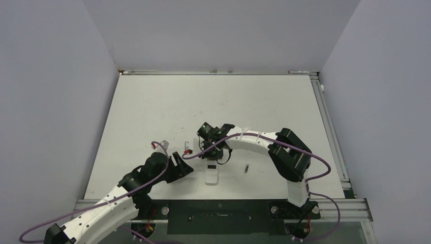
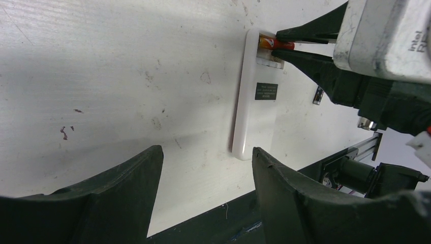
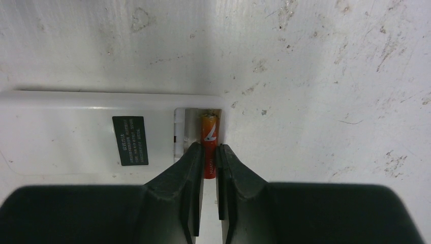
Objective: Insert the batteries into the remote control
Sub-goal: Load the battery into the remote control.
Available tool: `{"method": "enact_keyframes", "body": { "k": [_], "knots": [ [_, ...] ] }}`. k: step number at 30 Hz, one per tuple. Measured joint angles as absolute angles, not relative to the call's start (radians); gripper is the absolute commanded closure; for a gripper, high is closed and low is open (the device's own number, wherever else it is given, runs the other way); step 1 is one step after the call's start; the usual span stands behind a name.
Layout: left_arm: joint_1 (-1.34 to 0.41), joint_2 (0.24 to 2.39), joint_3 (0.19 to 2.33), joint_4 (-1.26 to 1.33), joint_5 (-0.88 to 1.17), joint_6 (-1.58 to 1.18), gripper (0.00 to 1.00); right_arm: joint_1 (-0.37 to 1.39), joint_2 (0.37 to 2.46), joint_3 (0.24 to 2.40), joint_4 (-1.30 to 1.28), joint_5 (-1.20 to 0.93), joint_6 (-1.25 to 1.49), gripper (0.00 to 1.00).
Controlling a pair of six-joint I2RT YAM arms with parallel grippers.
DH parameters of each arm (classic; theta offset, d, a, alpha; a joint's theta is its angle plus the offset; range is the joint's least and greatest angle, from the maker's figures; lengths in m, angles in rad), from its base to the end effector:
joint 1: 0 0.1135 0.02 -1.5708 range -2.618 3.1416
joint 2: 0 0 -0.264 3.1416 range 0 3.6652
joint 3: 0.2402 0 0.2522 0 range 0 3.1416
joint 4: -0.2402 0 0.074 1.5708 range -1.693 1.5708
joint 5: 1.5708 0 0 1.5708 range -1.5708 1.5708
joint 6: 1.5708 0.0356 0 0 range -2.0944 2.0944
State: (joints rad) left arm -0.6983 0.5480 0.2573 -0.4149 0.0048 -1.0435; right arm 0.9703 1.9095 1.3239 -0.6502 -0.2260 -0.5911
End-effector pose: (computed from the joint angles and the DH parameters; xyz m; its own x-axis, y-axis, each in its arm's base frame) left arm 0.0994 -0.0837 0.1672 -0.8079 -0.4501 -0.3804 -0.1043 0.7445 -0.6594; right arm 0.2086 0.3187 0.1745 0.0282 -0.9200 -0.3909 -0.9996 -0.0274 -0.0075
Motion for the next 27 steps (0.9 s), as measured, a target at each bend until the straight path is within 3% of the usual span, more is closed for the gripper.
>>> {"method": "enact_keyframes", "body": {
  "k": [14,27],
  "knots": [
    [-0.696,0.575,0.257,-0.407,0.016,-1.044,0.38,0.97,1.909,1.324,-0.649,-0.228,-0.59,0.77],
    [-0.696,0.577,0.255,-0.401,0.026,-1.047,0.38,0.97,1.909,1.324,-0.623,-0.233,-0.586,0.74]
  ]
}}
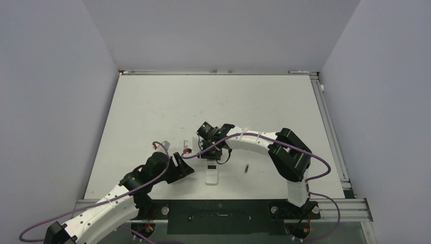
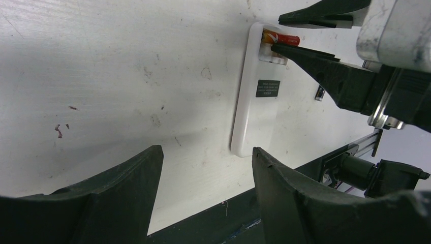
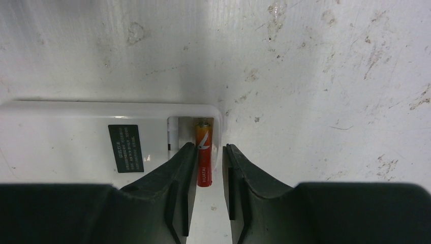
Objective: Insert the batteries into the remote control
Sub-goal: Load the battery into the remote control.
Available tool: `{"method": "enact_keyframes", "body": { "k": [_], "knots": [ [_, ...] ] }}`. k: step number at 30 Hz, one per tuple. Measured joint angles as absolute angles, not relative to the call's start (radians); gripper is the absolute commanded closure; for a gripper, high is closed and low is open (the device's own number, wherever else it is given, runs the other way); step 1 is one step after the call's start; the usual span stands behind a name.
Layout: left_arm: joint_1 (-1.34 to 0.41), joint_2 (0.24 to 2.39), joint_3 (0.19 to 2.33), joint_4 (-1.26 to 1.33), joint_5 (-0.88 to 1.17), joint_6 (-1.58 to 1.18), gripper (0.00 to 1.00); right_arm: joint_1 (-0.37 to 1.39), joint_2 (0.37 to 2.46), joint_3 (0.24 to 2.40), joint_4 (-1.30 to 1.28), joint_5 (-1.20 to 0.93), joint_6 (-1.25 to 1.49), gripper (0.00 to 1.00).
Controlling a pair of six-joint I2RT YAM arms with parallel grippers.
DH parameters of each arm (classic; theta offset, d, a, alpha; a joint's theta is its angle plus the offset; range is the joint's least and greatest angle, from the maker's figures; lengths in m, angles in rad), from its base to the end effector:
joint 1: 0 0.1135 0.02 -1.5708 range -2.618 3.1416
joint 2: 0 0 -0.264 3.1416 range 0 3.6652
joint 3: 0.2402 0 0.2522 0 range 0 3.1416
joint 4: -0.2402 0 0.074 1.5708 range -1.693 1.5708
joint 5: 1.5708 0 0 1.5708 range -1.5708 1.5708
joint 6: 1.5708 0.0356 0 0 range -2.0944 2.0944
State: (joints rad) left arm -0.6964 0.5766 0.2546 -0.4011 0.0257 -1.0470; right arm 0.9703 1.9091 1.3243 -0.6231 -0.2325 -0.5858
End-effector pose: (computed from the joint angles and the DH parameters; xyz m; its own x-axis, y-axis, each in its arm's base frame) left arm 0.1008 -0.0855 0.1643 -0.8220 -0.4411 -0.3603 -0.1114 0.7450 -0.6577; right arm 0.2100 0.3211 0.1758 0.0292 -0.9094 -0.4149 -0.9996 -0.0245 -0.0168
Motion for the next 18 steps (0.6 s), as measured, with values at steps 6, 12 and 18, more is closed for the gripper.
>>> {"method": "enact_keyframes", "body": {
  "k": [6,12,18],
  "knots": [
    [-0.696,0.577,0.253,-0.4,0.03,-1.052,0.38,0.968,1.899,1.324,-0.612,-0.223,-0.575,0.73],
    [-0.696,0.588,0.253,-0.387,0.032,-1.054,0.35,0.961,1.811,1.292,-0.58,-0.223,-0.55,0.72],
    [-0.696,0.628,0.252,-0.347,0.034,-1.055,0.35,0.961,1.712,1.235,-0.548,-0.221,-0.503,0.72]
  ]
}}
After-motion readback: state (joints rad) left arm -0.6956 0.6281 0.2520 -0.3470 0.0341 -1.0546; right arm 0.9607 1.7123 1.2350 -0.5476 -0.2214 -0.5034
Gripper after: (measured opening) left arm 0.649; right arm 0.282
